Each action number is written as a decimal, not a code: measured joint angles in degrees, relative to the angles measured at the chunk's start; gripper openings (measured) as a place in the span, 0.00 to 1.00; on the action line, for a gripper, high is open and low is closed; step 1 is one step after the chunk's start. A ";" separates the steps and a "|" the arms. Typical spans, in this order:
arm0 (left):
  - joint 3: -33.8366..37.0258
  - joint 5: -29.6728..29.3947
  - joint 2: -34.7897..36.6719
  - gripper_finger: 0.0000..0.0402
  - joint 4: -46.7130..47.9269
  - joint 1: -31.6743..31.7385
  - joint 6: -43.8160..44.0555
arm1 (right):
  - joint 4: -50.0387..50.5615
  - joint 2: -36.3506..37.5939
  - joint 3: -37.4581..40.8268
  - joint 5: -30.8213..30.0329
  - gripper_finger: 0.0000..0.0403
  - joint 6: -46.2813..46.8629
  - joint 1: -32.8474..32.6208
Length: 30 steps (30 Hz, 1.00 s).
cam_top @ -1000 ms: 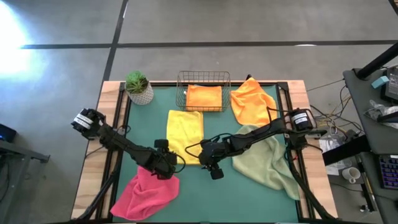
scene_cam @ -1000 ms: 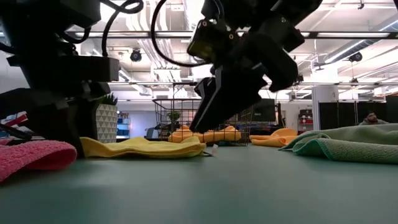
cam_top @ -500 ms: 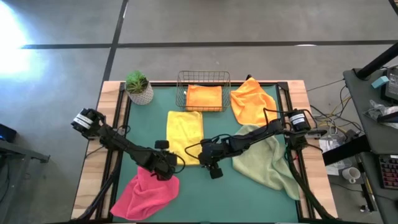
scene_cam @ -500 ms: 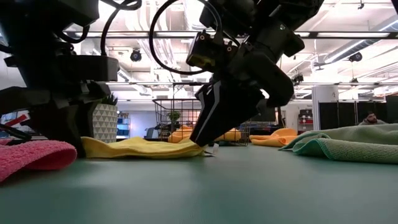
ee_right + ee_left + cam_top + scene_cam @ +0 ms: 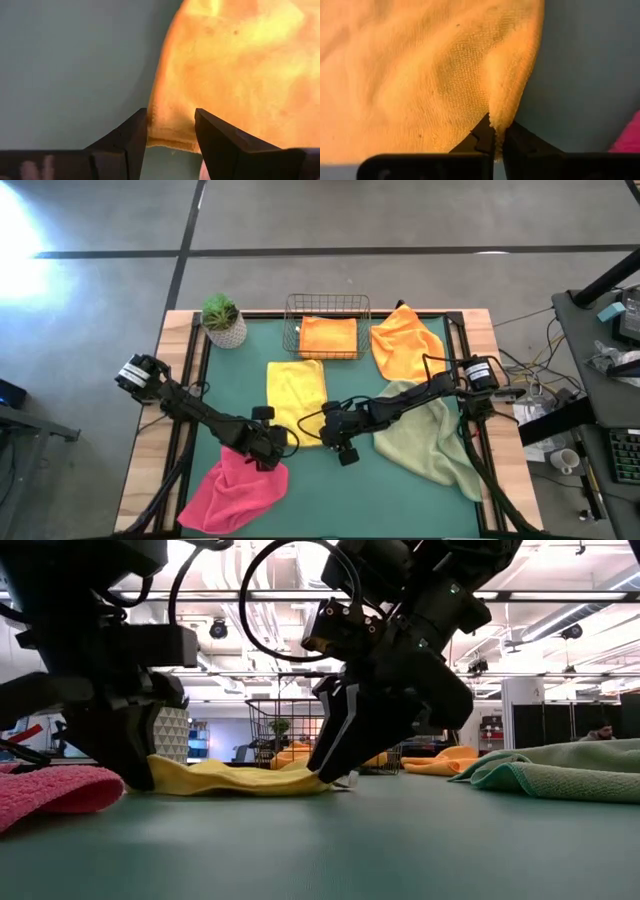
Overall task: Fold microfiber towels
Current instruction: Fold the yellow microfiber cloth
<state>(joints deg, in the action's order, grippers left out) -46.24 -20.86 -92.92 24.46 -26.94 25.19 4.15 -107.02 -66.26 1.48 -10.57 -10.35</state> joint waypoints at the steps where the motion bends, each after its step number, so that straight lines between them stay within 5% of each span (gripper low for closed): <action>1: 0.00 0.23 0.00 0.01 -0.59 0.00 0.00 | 0.01 0.00 0.00 0.01 0.39 -0.44 0.00; 17: -0.02 3.17 0.00 0.00 -2.57 1.46 0.11 | 1.03 0.06 2.08 0.87 0.36 2.40 -0.04; 30: -0.43 5.94 0.02 0.00 -4.53 1.99 0.09 | 1.53 0.08 2.16 -1.46 0.08 3.37 -0.04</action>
<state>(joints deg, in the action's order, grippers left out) -46.67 -14.92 -92.90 19.92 -24.95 25.28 5.67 -106.94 -64.10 0.01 -7.19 -10.39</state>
